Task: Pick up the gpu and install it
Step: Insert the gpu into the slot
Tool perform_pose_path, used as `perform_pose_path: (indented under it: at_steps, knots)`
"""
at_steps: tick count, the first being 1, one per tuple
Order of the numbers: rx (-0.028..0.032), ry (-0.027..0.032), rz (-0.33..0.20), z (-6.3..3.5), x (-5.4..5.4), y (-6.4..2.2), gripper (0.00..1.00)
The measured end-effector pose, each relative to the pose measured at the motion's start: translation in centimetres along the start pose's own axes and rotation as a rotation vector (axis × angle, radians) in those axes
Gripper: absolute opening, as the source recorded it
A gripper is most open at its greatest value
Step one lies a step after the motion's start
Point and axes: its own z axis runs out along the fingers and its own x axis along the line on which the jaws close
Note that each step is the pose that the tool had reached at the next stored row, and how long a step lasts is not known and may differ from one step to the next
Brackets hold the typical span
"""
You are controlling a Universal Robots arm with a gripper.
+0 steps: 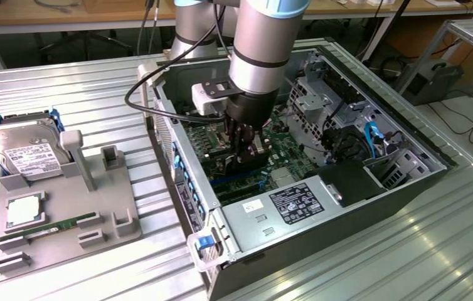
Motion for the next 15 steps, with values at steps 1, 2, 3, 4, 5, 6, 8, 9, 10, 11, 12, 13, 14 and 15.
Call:
perform_pose_path:
  at_steps: [1,2,3,4,5,6,8,9,10,11,12,13,14,15]
  knots:
    - [0.0000,0.0000,0.000,0.00,0.00,0.00,0.26]
    - [0.0000,0.0001,0.000,0.00,0.00,0.00,0.26]
    - [-0.0001,0.0001,0.000,0.00,0.00,0.00,0.26]
    - [0.0000,0.0001,0.000,0.00,0.00,0.00,0.26]
    - [0.0000,0.0001,0.000,0.00,0.00,0.00,0.26]
    - [-0.0001,0.0001,0.000,0.00,0.00,0.00,0.26]
    - [0.0000,0.0001,0.000,0.00,0.00,0.00,0.26]
    - [-0.0001,0.0001,0.000,-0.01,0.00,0.00,0.26]
    - [0.0000,0.0001,0.000,0.00,0.00,0.00,0.26]
    - [0.0000,0.0001,0.000,0.00,0.00,0.00,0.26]
    - [0.0000,0.0001,0.000,0.00,0.00,0.00,0.26]
    - [0.0000,0.0000,0.000,0.00,0.00,0.00,0.26]
    - [0.0000,0.0001,0.000,0.00,0.00,0.00,0.26]
    - [0.0000,0.0000,0.000,0.00,0.00,0.00,0.26]
